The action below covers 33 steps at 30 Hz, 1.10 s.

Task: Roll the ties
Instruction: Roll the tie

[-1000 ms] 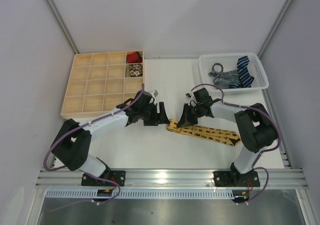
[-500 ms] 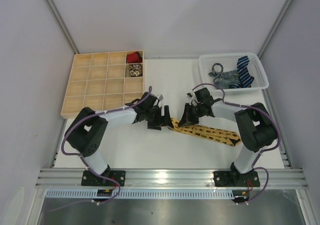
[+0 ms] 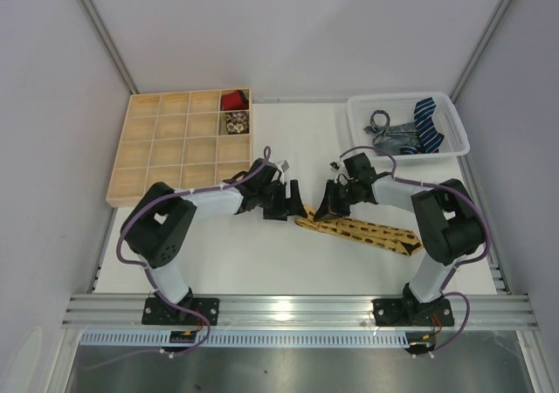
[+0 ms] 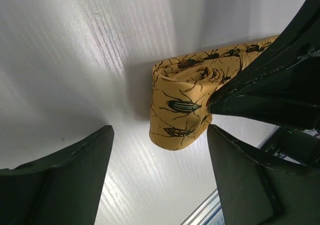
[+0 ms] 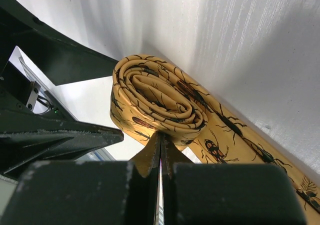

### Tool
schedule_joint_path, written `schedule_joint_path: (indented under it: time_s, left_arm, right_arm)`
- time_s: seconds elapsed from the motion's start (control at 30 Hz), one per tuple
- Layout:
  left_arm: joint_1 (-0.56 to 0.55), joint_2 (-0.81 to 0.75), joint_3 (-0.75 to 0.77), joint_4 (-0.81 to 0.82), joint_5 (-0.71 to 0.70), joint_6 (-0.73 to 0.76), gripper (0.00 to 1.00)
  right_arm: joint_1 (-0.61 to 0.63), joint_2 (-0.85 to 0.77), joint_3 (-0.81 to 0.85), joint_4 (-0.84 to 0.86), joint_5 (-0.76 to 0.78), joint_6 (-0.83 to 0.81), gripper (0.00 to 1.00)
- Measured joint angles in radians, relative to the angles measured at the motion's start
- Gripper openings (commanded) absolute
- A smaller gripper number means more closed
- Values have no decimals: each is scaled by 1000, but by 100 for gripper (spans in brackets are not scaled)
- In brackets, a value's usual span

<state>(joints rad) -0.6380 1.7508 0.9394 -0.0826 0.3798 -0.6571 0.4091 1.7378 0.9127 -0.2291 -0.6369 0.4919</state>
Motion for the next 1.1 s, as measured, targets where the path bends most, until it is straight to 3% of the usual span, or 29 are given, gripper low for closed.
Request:
schedule_joint_path:
  time_s: [0.4,0.7,0.8,0.83,1.07,1.1]
  left_arm:
    - [-11,71,51,55,10,-48,72]
    - [-32,111,75,67,25,-71,58]
    - [-36,120,75,77,28,-78,50]
    - [-37,123,75,80,30,-79,42]
    - [-41,132,76,104,50,-86,11]
    - [-41,132,76,104,50,-86,0]
  right_arm:
    - [-11,0,-15,17,-17,0,0]
    - [-15,0,-17,18,-22,0,0]
    - [-16,0,-17,17,-22,0,0]
    - [-17,0,-18,17,-22,0,0]
    - [-20,0,-21,16,-20,-1,0]
    - [-20,0,-21,16,-20,-1,0]
